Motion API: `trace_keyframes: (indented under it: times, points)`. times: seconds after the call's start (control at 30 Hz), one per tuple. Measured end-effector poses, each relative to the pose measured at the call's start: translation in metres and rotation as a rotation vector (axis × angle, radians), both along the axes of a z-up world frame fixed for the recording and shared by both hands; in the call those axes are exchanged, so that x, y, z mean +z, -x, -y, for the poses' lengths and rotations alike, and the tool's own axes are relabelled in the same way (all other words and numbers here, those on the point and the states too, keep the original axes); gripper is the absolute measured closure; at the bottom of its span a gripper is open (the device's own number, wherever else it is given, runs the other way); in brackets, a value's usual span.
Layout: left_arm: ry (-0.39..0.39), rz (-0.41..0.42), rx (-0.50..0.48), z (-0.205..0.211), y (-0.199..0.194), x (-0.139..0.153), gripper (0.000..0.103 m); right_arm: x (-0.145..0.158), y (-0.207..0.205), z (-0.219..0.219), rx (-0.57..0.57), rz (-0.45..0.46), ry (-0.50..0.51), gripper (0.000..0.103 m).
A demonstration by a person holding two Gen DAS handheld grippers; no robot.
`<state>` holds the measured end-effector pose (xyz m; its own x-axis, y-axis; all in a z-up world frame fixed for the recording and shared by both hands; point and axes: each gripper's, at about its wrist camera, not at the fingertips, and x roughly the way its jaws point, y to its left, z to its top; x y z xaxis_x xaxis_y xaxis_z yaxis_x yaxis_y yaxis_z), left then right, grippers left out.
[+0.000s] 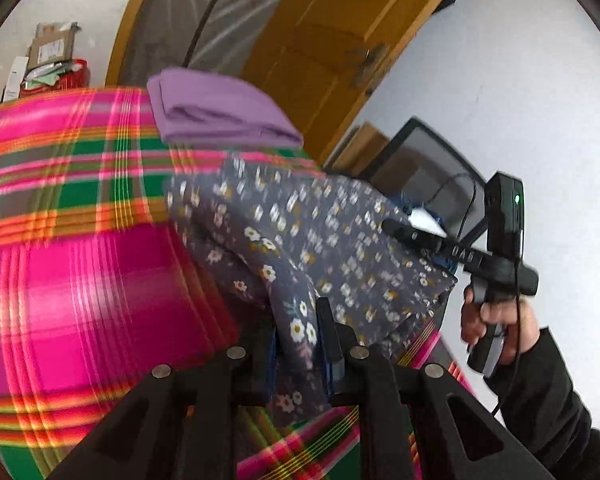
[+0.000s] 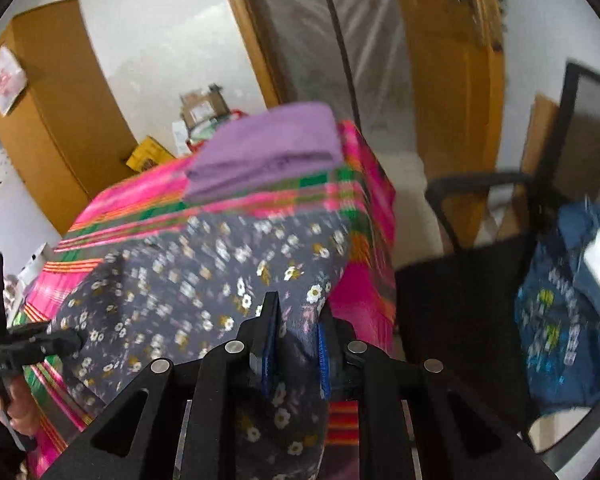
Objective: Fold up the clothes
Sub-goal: 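Carry the folded garment with both grippers toward the lilac cloth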
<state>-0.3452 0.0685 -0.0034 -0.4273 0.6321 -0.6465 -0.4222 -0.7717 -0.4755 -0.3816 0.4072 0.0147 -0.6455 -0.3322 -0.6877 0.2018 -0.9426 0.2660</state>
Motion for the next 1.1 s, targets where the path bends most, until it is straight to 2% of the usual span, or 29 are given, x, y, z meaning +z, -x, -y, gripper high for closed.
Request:
trace_keyframes:
  times: [0.1,0.2,0.4,0.47,0.53,0.57,0.63,0.7,0.8,0.97,1.1]
  points:
    - [0.008,0.046,-0.001,0.004,-0.001,-0.010,0.082,-0.004,-0.001,-0.007,-0.029,0.010,0.048,0.079]
    - [-0.011,0.081,-0.010,0.014,-0.006,-0.014,0.081,-0.004,-0.005,-0.007,-0.056,0.019,0.041,0.068]
    - [-0.012,0.045,0.017,0.039,-0.026,0.000,0.082,0.014,-0.050,-0.013,-0.096,-0.058,-0.005,0.068]
    - [-0.002,-0.006,0.037,0.039,-0.032,0.011,0.084,0.020,-0.070,-0.008,-0.090,-0.103,-0.036,0.072]
    - [0.007,-0.058,0.047,0.036,-0.036,0.022,0.084,0.021,-0.086,0.001,-0.080,-0.138,-0.080,0.093]
    - [0.009,-0.074,0.041,0.031,-0.036,0.025,0.084,0.019,-0.089,0.004,-0.070,-0.136,-0.089,0.095]
    - [0.032,-0.091,0.024,0.021,-0.033,0.025,0.084,0.008,-0.091,0.013,-0.046,-0.102,-0.135,0.096]
    - [0.077,-0.052,0.018,0.013,-0.025,0.012,0.084,-0.006,-0.088,0.017,-0.045,-0.055,-0.187,0.097]
    - [0.099,0.003,0.025,0.014,-0.017,-0.008,0.084,-0.014,-0.086,0.010,-0.059,-0.019,-0.163,0.097]
    - [0.089,0.009,0.019,0.018,-0.017,-0.009,0.082,0.005,-0.084,0.005,-0.067,-0.057,-0.129,0.096]
    - [0.094,-0.020,0.037,0.018,-0.020,0.000,0.082,0.026,-0.059,0.009,-0.061,-0.088,-0.104,0.096]
